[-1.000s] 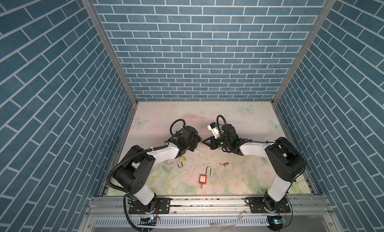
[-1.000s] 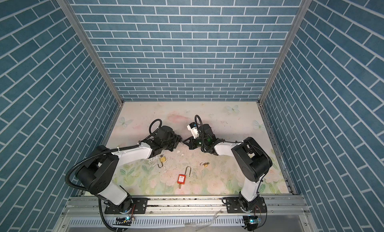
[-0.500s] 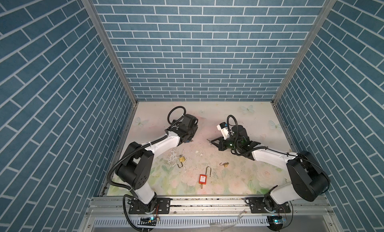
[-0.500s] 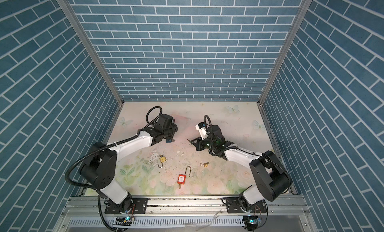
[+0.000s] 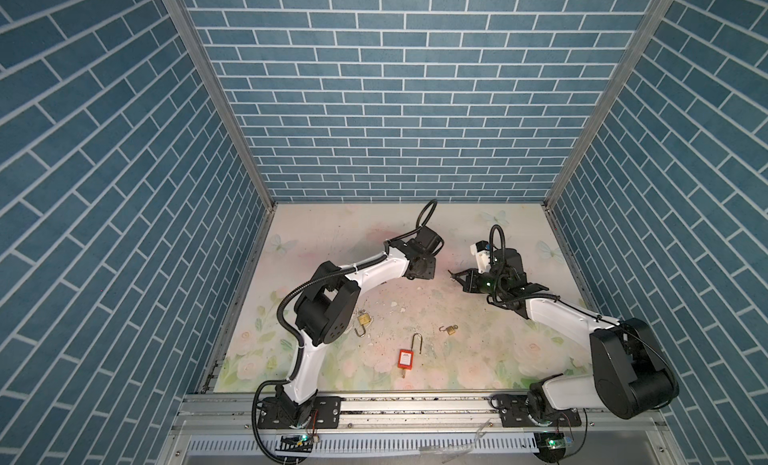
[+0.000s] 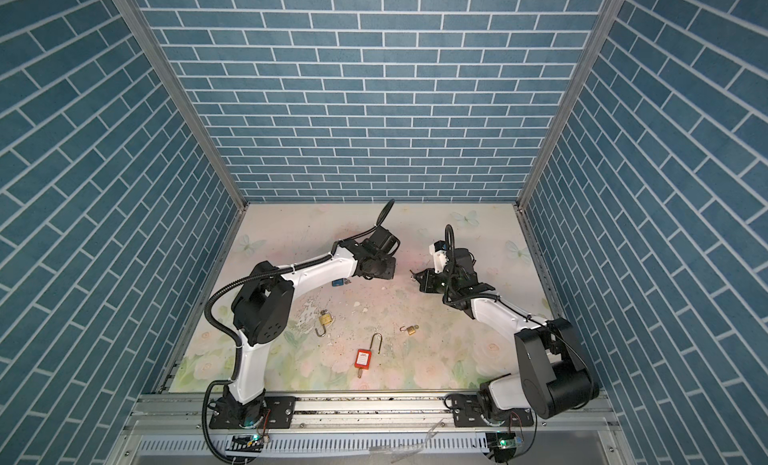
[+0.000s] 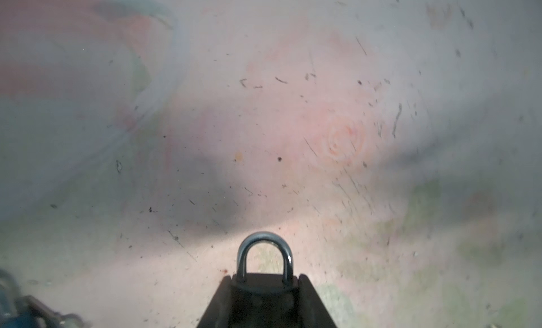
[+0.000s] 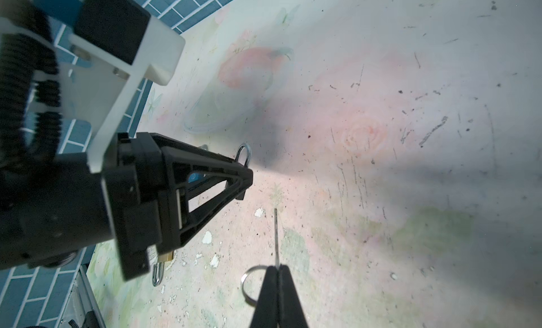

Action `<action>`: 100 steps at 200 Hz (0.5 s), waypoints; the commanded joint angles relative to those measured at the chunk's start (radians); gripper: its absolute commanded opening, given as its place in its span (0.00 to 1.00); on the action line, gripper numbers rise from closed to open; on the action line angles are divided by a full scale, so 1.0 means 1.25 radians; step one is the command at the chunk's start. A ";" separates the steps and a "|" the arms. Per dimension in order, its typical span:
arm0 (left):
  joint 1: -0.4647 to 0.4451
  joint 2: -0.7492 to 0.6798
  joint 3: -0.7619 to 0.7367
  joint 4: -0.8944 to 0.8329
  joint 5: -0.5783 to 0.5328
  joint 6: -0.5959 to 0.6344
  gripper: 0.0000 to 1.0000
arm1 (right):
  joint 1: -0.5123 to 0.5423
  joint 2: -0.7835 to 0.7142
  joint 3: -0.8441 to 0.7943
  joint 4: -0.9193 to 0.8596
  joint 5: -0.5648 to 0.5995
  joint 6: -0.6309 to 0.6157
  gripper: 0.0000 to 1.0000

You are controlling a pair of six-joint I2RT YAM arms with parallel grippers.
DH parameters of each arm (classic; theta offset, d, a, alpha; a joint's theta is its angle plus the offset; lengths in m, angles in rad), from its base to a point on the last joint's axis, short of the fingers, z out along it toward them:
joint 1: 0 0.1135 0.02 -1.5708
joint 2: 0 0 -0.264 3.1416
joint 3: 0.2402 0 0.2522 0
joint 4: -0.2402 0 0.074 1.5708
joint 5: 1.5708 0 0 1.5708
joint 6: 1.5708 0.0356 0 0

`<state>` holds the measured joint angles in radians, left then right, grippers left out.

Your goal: Lock with the key

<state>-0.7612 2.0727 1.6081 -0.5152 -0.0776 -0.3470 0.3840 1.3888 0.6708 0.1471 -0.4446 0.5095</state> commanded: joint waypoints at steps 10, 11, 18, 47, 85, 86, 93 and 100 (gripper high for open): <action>0.003 -0.033 -0.026 -0.034 -0.124 0.448 0.00 | -0.001 -0.029 -0.026 -0.023 -0.003 0.037 0.00; 0.003 -0.034 -0.028 -0.031 -0.124 0.455 0.00 | -0.001 -0.030 -0.027 -0.023 -0.003 0.038 0.00; 0.002 -0.044 -0.042 -0.016 -0.121 0.502 0.00 | -0.001 -0.033 -0.034 -0.022 -0.002 0.041 0.00; -0.008 -0.058 -0.079 0.036 -0.102 0.643 0.00 | -0.001 -0.032 -0.044 -0.034 0.004 0.044 0.00; -0.006 -0.050 -0.075 0.055 -0.046 0.730 0.00 | -0.002 -0.025 -0.052 -0.034 0.003 0.056 0.00; -0.006 -0.049 -0.073 0.053 -0.046 0.731 0.00 | -0.002 -0.025 -0.052 -0.034 0.003 0.057 0.00; -0.007 -0.043 -0.061 0.047 -0.031 0.732 0.00 | -0.002 -0.025 -0.054 -0.031 0.004 0.060 0.00; -0.006 -0.038 -0.051 0.041 -0.016 0.730 0.00 | -0.001 -0.025 -0.056 -0.029 0.005 0.063 0.00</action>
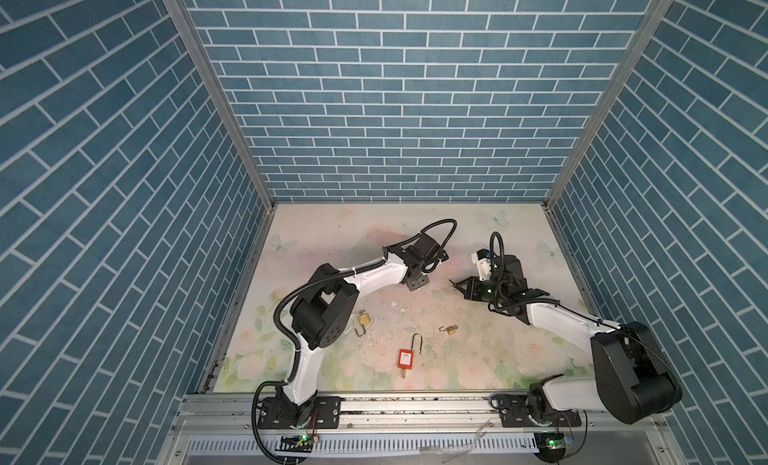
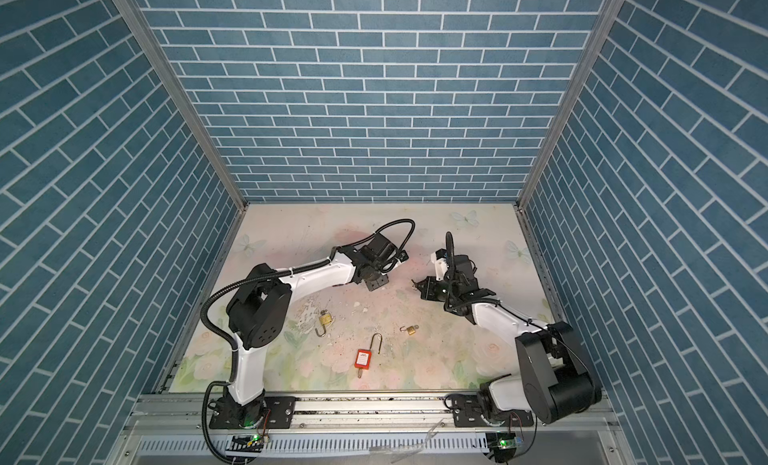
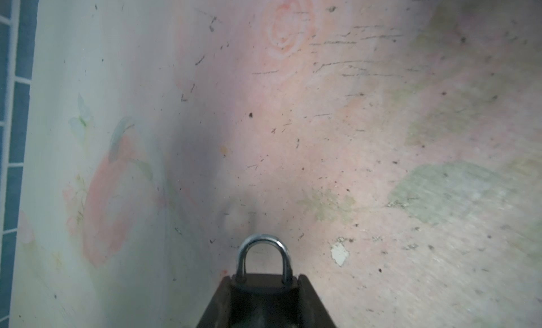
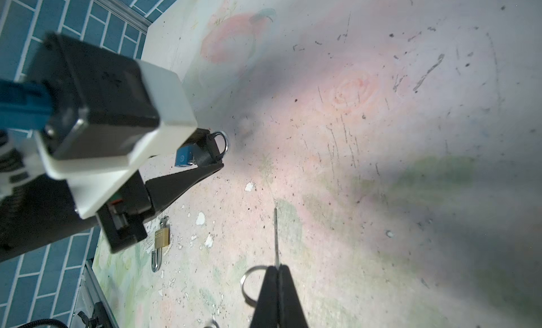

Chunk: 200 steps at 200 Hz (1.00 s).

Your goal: Lock with the key

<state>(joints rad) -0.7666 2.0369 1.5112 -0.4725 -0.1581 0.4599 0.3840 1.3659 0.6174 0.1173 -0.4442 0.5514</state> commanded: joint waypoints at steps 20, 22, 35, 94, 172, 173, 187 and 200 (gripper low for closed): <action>-0.005 0.009 0.041 -0.003 0.068 0.086 0.00 | -0.002 -0.004 -0.012 -0.001 0.006 0.031 0.00; -0.005 0.010 0.042 -0.005 0.070 0.086 0.00 | -0.001 -0.002 -0.012 -0.002 0.005 0.031 0.00; -0.006 0.028 0.057 -0.017 0.070 0.080 0.00 | -0.002 0.001 -0.010 -0.004 0.006 0.030 0.00; -0.007 0.075 0.069 -0.008 0.084 0.057 0.00 | -0.002 0.009 -0.010 -0.006 0.012 0.029 0.00; -0.004 0.089 0.076 0.008 0.104 0.046 0.45 | -0.003 0.026 -0.004 -0.004 0.009 0.037 0.00; -0.004 0.088 0.075 0.010 0.104 0.047 0.46 | -0.002 0.026 -0.005 -0.004 0.009 0.037 0.00; 0.000 0.077 0.058 0.027 0.106 0.049 0.51 | -0.001 0.028 -0.002 -0.007 0.011 0.041 0.00; 0.003 0.067 0.051 0.035 0.113 0.048 0.55 | -0.001 0.029 0.000 -0.009 0.011 0.044 0.00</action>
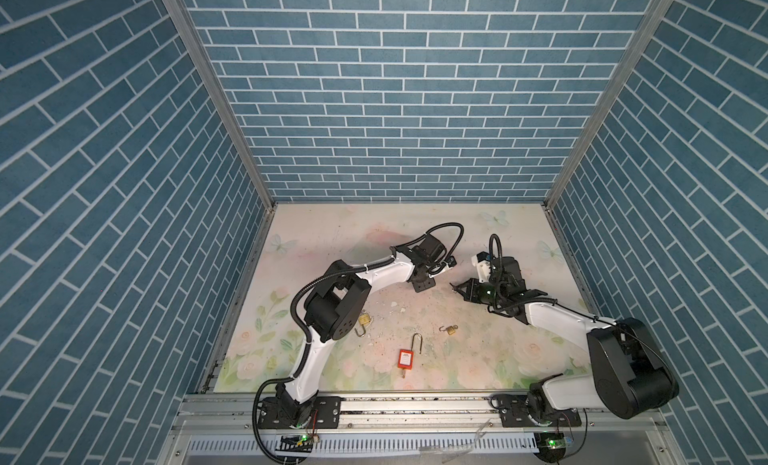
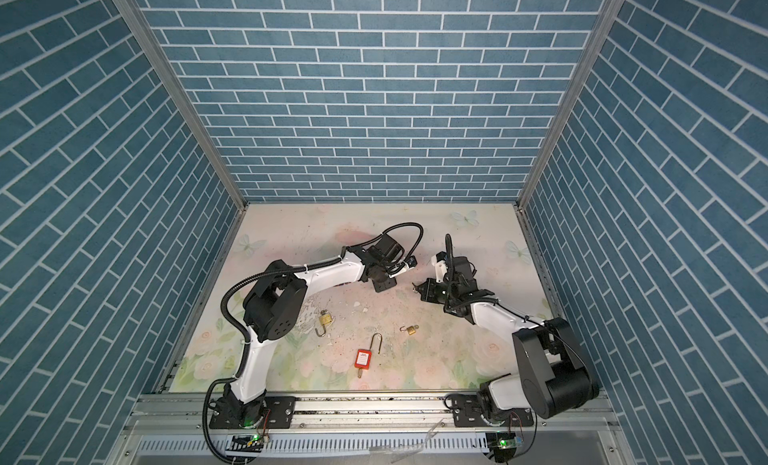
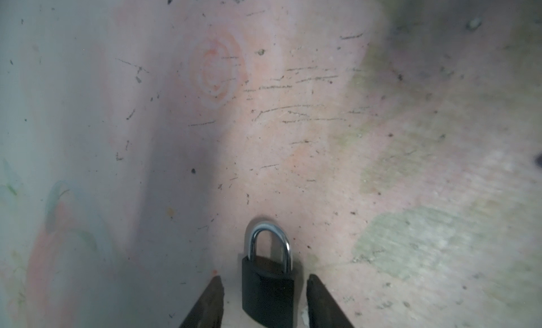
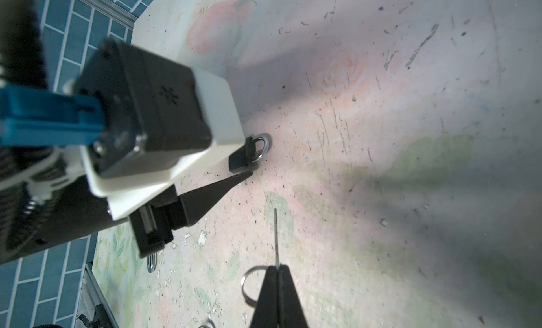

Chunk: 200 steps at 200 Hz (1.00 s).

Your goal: Lock with the key

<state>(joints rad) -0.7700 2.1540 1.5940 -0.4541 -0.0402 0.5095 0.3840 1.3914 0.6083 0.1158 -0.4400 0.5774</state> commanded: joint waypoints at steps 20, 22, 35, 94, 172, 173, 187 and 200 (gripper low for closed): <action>0.015 -0.046 -0.029 0.039 0.028 0.000 0.58 | -0.001 0.010 0.010 -0.008 0.008 0.030 0.00; 0.016 -0.048 -0.030 0.041 0.029 -0.002 0.58 | -0.001 0.010 0.011 -0.008 0.008 0.030 0.00; 0.023 -0.081 -0.051 0.075 0.029 -0.020 0.59 | -0.001 0.014 0.014 -0.012 0.007 0.039 0.00; 0.047 -0.420 -0.273 0.376 -0.081 -0.167 0.74 | 0.011 0.094 0.006 0.075 -0.025 0.154 0.00; 0.058 -0.693 -0.487 0.415 -0.140 -0.434 0.86 | 0.080 0.246 0.095 0.092 0.014 0.281 0.00; 0.058 -0.696 -0.489 0.416 -0.141 -0.436 0.86 | 0.081 0.247 0.096 0.092 0.014 0.282 0.00; 0.058 -0.725 -0.516 0.423 -0.146 -0.464 0.86 | 0.091 0.267 0.108 0.096 0.023 0.304 0.00; 0.058 -0.744 -0.535 0.426 -0.152 -0.488 0.86 | 0.096 0.276 0.109 0.107 0.038 0.329 0.00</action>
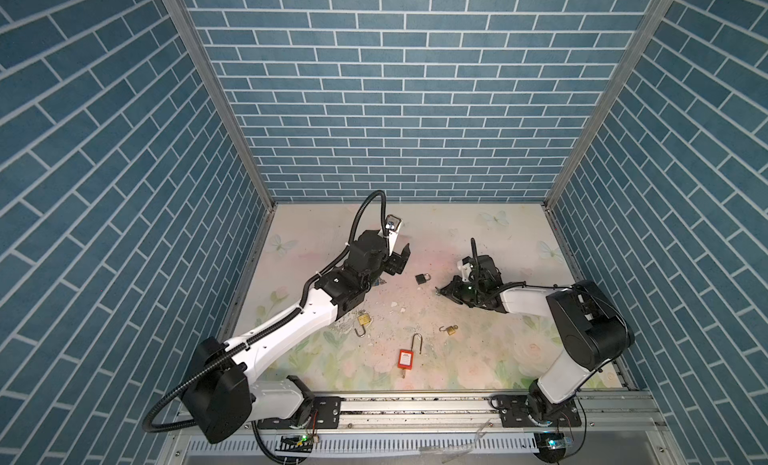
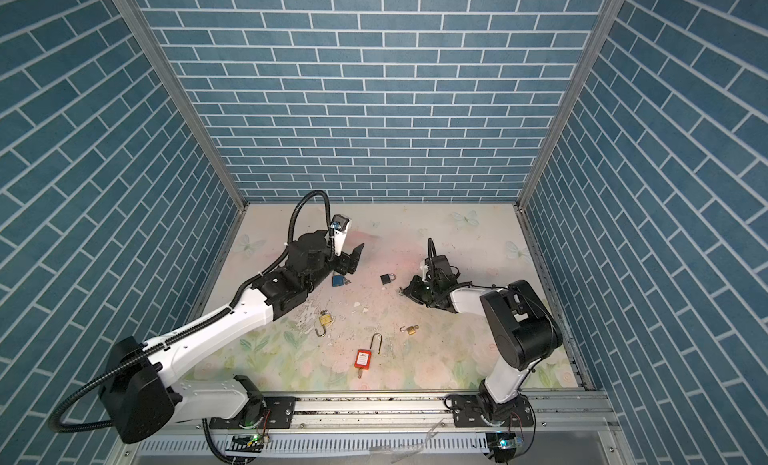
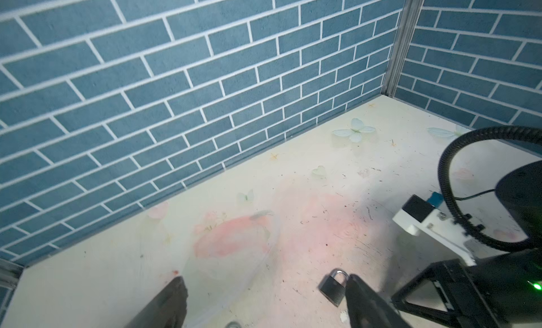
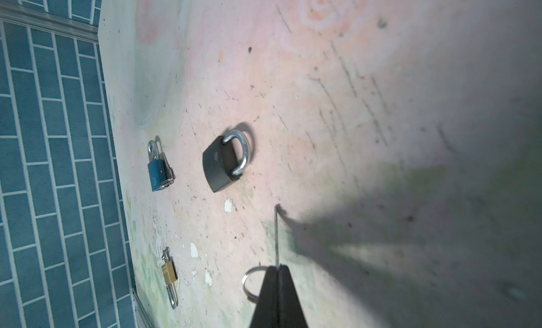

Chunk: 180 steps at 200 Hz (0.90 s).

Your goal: Lock with the key

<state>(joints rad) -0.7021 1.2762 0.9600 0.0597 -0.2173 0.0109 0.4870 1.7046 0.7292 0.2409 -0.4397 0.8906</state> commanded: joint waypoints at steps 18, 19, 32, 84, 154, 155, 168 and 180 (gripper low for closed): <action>0.002 -0.061 -0.039 0.011 -0.004 -0.112 0.86 | 0.019 0.032 0.007 0.016 0.057 0.106 0.00; 0.002 -0.062 -0.039 0.010 -0.004 -0.112 0.86 | 0.019 0.032 0.007 0.016 0.058 0.107 0.00; 0.002 -0.070 -0.039 0.005 -0.006 -0.111 0.86 | 0.023 0.037 0.006 0.021 0.069 0.120 0.00; 0.002 -0.100 -0.043 0.002 -0.008 -0.117 0.86 | 0.041 0.099 0.056 0.017 0.060 0.126 0.00; 0.002 -0.103 -0.045 -0.001 -0.026 -0.111 0.86 | 0.046 0.129 0.089 0.013 0.043 0.119 0.06; 0.002 -0.103 -0.045 -0.001 -0.026 -0.111 0.86 | 0.046 0.129 0.089 0.014 0.042 0.118 0.07; 0.002 -0.101 -0.046 -0.002 -0.025 -0.110 0.86 | 0.046 0.130 0.091 0.016 0.038 0.116 0.11; 0.003 -0.102 -0.045 -0.001 -0.026 -0.110 0.86 | 0.047 0.132 0.094 0.017 0.033 0.113 0.14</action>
<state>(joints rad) -0.7017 1.1568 0.9173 0.0586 -0.2344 -0.1158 0.5388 1.8420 0.8337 0.2966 -0.4068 1.0019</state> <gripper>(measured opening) 0.857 0.124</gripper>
